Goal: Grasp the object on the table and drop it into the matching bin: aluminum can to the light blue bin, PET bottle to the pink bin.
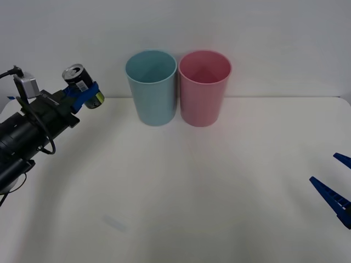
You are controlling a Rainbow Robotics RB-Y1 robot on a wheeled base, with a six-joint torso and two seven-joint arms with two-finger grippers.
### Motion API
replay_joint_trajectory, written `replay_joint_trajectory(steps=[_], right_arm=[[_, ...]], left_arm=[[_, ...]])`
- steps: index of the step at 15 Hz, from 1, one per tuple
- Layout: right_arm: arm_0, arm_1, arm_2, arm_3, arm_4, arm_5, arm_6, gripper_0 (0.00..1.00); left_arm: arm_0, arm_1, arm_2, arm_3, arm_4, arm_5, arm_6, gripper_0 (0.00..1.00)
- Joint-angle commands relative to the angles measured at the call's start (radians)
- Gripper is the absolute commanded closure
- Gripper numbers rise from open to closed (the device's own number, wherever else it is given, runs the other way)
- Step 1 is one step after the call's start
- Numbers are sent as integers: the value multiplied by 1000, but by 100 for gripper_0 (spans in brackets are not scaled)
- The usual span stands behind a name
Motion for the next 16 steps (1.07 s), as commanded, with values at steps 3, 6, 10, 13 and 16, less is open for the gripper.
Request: replay_joint_trajectory(steps=[3,6,10,13,16], right_arm=[[0,0,0,0,0,0,0,0],[0,0,0,0,0,0,0,0],[0,0,0,0,0,0,0,0],[0,0,0,0,0,0,0,0],[0,0,0,0,0,0,0,0]], left_arm=[[-97,0,25,-1,-86,0,90,100],[-167,3,28,-1,-150,-3,182,100],[-262,1,23,21,-283,-3,317,100],[-372,0,8,150,-328,-36,324,100],[-483,-5,-12,280,-363,-36,317,100]])
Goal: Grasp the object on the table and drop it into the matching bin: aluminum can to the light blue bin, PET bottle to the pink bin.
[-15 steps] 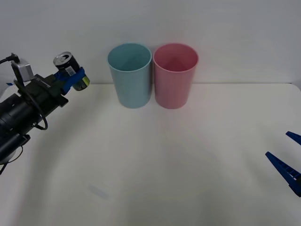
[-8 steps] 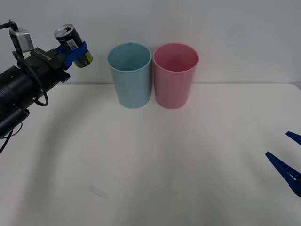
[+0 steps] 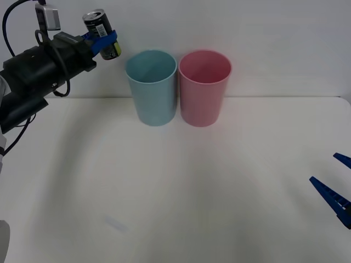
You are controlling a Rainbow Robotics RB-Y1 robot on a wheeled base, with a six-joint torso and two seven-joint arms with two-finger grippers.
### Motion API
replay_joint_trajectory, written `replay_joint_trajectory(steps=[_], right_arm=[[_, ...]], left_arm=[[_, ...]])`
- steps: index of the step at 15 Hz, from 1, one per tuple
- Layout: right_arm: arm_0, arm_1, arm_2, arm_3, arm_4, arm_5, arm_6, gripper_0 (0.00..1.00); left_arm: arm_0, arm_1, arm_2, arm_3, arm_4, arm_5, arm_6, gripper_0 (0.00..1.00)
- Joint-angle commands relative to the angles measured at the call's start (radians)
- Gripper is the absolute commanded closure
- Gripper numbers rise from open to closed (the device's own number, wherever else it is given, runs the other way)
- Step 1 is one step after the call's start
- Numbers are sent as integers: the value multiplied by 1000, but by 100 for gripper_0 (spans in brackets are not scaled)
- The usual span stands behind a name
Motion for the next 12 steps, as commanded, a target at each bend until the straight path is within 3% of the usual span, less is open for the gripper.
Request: replay_joint_trajectory(steps=[1,7,12], right_arm=[[0,0,0,0,0,0,0,0],[0,0,0,0,0,0,0,0],[0,0,0,0,0,0,0,0]], left_arm=[[-102,-15,-12,126,-41,0,-9,100],[-286,-70,-9,345,-148,24,-37,100],[-333,-155,56,366,-288,46,-37,100]])
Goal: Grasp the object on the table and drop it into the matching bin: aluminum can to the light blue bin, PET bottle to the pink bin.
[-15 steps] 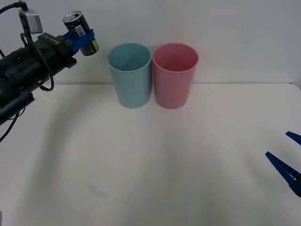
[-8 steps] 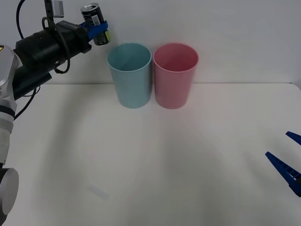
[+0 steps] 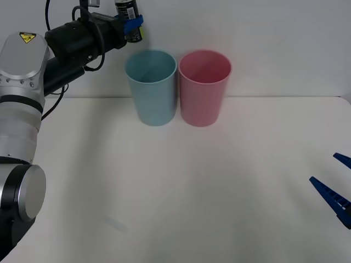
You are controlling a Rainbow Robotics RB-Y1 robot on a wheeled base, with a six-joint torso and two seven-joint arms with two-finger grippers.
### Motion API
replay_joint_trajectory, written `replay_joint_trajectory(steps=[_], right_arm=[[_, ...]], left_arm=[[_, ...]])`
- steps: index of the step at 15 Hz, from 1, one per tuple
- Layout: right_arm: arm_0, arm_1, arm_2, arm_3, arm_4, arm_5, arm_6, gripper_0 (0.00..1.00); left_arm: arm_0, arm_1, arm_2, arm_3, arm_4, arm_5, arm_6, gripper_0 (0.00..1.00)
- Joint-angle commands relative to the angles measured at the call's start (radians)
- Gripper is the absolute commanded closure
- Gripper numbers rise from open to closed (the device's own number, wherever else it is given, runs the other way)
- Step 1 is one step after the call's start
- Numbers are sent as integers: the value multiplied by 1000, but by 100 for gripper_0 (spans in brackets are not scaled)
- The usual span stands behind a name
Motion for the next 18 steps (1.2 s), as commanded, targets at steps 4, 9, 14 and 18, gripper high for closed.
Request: replay_joint_trajectory(steps=[4,9,14,18], right_arm=[[0,0,0,0,0,0,0,0],[0,0,0,0,0,0,0,0],[0,0,0,0,0,0,0,0],[0,0,0,0,0,0,0,0]], left_arm=[[-22,-71,63,0,-125,10,-3,100],[-22,-72,53,0,-123,10,-3,94],[-22,-72,43,0,-111,10,-20,0],[-14,-72,43,0,-94,10,-25,0]])
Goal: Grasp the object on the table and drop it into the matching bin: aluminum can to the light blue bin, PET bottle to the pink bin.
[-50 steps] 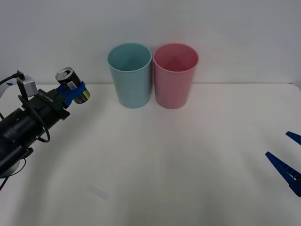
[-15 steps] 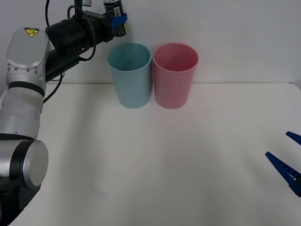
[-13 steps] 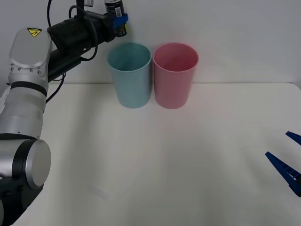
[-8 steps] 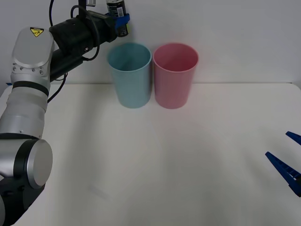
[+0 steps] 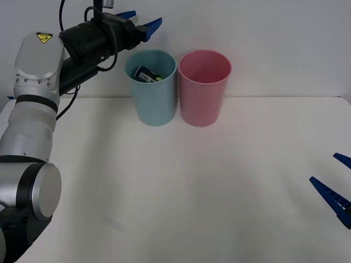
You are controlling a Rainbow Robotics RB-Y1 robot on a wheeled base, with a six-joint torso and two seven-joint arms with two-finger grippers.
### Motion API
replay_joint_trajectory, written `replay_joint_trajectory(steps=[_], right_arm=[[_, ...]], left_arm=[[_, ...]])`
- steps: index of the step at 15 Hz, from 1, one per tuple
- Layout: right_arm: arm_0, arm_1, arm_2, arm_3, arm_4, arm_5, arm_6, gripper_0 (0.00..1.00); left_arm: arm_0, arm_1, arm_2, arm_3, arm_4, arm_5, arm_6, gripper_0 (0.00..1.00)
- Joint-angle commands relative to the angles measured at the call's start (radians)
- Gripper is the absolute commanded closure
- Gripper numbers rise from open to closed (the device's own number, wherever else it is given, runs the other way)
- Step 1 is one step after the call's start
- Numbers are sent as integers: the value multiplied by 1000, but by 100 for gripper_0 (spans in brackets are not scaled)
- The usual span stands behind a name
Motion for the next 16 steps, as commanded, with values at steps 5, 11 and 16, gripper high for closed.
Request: replay_joint_trajectory(steps=[5,11,16], right_arm=[[0,0,0,0,0,0,0,0],[0,0,0,0,0,0,0,0],[0,0,0,0,0,0,0,0]], left_arm=[[44,26,-22,-6,114,0,-38,0],[203,69,-54,-173,253,0,-56,0],[381,93,-40,-356,339,0,-78,0]])
